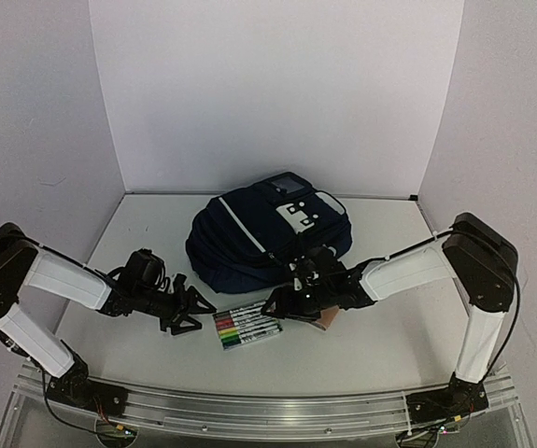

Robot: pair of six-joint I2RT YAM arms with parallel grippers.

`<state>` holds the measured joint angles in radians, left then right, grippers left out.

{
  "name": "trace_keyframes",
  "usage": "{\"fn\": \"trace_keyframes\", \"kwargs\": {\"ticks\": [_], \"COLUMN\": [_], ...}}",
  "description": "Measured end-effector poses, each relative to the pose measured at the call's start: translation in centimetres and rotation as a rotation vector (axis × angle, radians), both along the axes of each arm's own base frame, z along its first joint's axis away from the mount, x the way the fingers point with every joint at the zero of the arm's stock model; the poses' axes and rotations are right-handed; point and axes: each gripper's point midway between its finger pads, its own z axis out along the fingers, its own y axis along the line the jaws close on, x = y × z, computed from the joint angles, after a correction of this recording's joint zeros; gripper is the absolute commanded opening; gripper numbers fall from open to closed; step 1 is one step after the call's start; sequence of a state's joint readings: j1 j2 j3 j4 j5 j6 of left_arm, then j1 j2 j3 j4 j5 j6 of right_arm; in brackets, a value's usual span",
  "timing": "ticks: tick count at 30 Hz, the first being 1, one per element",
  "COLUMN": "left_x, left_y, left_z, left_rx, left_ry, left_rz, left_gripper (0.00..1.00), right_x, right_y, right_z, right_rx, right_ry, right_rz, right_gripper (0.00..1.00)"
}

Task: Pack the student bag
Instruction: Pick up the stationery from the center of the board.

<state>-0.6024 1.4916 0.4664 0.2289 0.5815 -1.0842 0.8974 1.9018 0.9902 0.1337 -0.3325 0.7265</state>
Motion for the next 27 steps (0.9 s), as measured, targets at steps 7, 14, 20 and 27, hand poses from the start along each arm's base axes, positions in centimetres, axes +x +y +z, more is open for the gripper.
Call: {"fn": "trace_keyframes", "kwargs": {"ticks": [7,14,20,27], "left_x": [-1.6,-1.9,-1.7,-1.2], "left_y": [-2.6,-4.3,-4.6,-4.5], "left_z": [-1.1,-1.2,-1.2,-0.8], "left_rx": [-0.065,-0.129,-0.135,-0.123], "left_ry": [0.059,0.069,0.056,0.012], "left_rz": [-0.064,-0.094,-0.088,-0.075], "left_gripper": [0.55,0.52,0.47,0.13], "right_x": [-0.7,-1.4,-2.2,-2.4], "right_y": [0.6,1.6,2.5,2.8], "right_z": [-0.3,-0.3,-0.5,-0.6], "right_rx": [0.037,0.123,0.179,0.204], "right_ry": [0.04,0.11,0.172,0.199], "right_rz": [0.027,0.035,0.046,0.045], "right_gripper": [0.51,0.44,0.39,0.4]}}
